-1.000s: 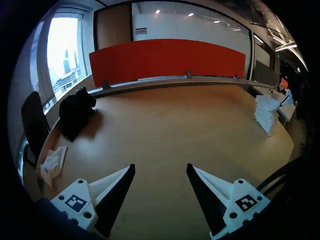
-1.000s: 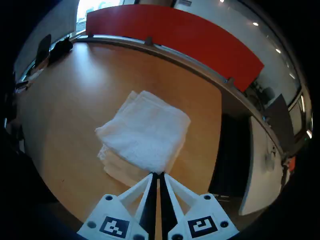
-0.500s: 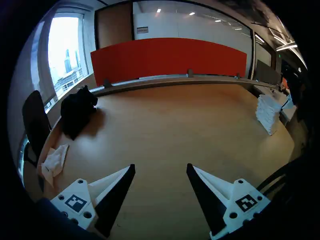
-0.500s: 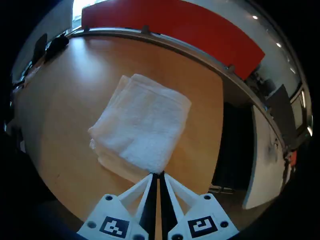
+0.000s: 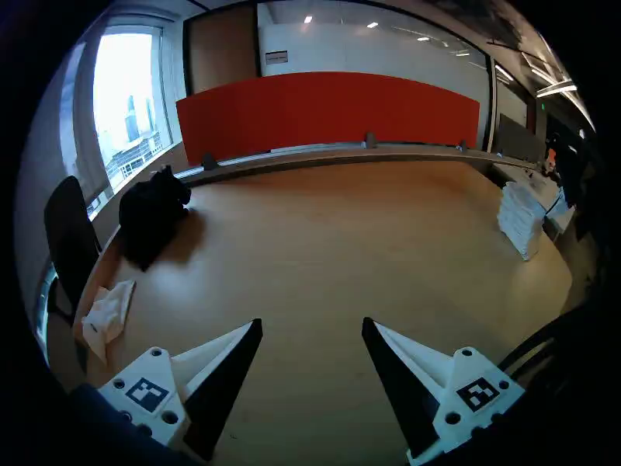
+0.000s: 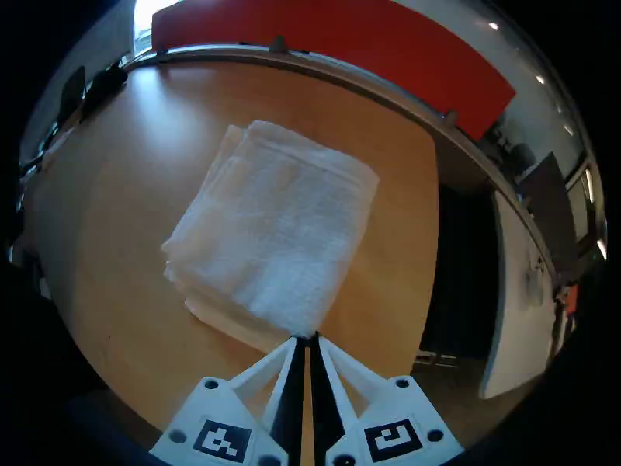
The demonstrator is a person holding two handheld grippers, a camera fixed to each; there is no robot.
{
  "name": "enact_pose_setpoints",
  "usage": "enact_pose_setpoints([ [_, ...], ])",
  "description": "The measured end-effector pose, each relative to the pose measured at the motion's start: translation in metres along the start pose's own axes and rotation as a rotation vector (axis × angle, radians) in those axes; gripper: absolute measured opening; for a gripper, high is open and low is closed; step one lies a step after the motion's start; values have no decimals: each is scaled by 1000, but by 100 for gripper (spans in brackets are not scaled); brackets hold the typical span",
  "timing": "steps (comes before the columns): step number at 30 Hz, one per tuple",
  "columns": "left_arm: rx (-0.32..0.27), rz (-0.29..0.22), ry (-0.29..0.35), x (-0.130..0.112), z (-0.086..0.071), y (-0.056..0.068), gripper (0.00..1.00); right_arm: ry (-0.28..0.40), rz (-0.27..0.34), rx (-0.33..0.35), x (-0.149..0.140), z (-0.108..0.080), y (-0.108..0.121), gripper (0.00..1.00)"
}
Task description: Fold towel
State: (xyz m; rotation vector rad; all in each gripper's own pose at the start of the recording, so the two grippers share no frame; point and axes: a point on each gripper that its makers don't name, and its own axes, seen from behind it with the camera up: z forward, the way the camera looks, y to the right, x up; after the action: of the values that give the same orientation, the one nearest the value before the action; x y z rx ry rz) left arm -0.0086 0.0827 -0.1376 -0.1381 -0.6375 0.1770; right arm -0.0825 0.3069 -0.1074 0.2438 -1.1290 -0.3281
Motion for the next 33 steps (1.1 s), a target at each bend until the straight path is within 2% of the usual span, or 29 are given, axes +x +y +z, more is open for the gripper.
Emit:
enact_pose_setpoints([
  [6, 0, 7, -3, -1, -1, 0, 96, -15, 12, -3, -6, 6, -1, 4],
  [33, 1, 9, -13, -7, -2, 0, 95, -43, 28, -7, -17, 13, -1, 4],
])
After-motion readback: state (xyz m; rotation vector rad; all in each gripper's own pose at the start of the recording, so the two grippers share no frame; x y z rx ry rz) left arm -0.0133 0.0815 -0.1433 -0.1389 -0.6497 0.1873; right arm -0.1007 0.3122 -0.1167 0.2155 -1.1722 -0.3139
